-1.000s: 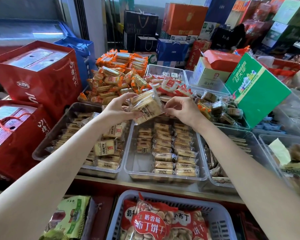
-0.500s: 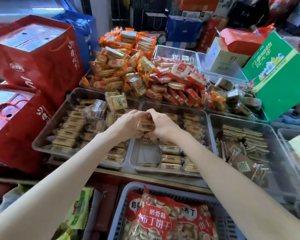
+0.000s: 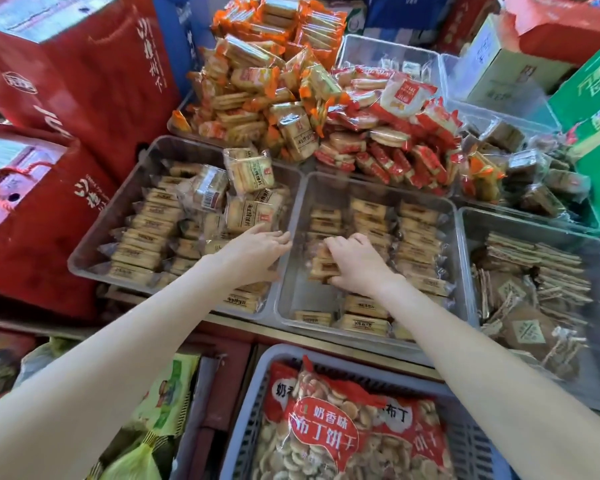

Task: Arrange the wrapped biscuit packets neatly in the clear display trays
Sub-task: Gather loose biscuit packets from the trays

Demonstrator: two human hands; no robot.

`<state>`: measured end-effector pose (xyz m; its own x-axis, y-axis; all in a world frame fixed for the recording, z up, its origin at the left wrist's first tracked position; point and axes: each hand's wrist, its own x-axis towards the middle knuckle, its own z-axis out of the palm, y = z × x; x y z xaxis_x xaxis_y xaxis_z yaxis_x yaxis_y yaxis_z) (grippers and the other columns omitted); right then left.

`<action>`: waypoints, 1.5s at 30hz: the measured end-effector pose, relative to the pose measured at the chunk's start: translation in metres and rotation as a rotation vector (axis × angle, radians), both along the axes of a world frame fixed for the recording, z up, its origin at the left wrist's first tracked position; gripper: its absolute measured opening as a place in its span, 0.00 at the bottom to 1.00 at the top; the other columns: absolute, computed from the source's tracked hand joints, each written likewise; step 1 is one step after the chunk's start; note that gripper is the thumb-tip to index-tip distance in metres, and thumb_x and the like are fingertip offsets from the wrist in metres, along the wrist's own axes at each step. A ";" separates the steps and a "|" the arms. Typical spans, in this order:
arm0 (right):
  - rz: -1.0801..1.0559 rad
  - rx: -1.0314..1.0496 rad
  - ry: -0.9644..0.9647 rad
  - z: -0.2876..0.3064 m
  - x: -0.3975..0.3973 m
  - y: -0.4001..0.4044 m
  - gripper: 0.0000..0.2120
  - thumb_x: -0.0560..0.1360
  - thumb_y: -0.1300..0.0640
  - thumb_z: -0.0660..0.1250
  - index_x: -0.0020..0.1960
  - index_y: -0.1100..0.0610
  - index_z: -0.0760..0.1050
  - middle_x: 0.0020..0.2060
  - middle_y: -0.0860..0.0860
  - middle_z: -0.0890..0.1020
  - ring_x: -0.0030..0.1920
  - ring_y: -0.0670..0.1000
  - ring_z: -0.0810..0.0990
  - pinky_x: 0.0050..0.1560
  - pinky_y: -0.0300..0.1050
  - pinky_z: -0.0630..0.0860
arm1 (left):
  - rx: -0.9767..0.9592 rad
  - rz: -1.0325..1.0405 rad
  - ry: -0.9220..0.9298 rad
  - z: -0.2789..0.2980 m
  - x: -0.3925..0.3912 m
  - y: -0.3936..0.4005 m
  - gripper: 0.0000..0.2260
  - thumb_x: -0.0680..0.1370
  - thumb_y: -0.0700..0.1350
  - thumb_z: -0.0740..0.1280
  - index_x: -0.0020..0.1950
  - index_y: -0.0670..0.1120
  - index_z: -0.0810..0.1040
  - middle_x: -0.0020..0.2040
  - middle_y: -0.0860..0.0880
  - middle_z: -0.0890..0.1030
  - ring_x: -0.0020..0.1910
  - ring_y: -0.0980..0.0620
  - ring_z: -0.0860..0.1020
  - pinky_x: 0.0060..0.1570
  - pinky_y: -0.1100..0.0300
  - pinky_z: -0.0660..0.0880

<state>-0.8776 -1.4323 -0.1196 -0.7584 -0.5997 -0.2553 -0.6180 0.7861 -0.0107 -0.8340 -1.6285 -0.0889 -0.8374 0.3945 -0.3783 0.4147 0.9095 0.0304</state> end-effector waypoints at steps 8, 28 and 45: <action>-0.222 0.093 -0.018 -0.049 0.010 -0.033 0.28 0.78 0.64 0.59 0.75 0.64 0.54 0.76 0.60 0.52 0.75 0.59 0.53 0.70 0.50 0.61 | -0.047 -0.016 0.000 -0.004 -0.003 0.001 0.31 0.79 0.51 0.62 0.77 0.43 0.51 0.78 0.47 0.52 0.76 0.53 0.52 0.73 0.54 0.43; -0.169 -0.487 -0.209 0.049 -0.012 -0.051 0.18 0.79 0.62 0.60 0.69 0.62 0.68 0.68 0.55 0.71 0.69 0.54 0.68 0.68 0.43 0.62 | 0.528 0.215 0.357 -0.017 0.030 -0.027 0.20 0.72 0.37 0.71 0.65 0.40 0.75 0.64 0.41 0.76 0.64 0.41 0.73 0.64 0.52 0.67; -0.159 -0.510 -0.387 0.077 -0.020 -0.074 0.17 0.72 0.53 0.72 0.59 0.56 0.76 0.56 0.54 0.69 0.57 0.52 0.69 0.58 0.43 0.67 | 0.603 0.668 0.190 -0.013 0.037 -0.081 0.16 0.73 0.40 0.71 0.59 0.45 0.77 0.50 0.48 0.76 0.54 0.47 0.74 0.56 0.53 0.72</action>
<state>-0.8981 -1.5063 -0.0423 -0.7583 -0.6060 -0.2405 -0.3717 0.7049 -0.6042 -0.7975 -1.7099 -0.1020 -0.9893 -0.1081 -0.0981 -0.1447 0.8139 0.5627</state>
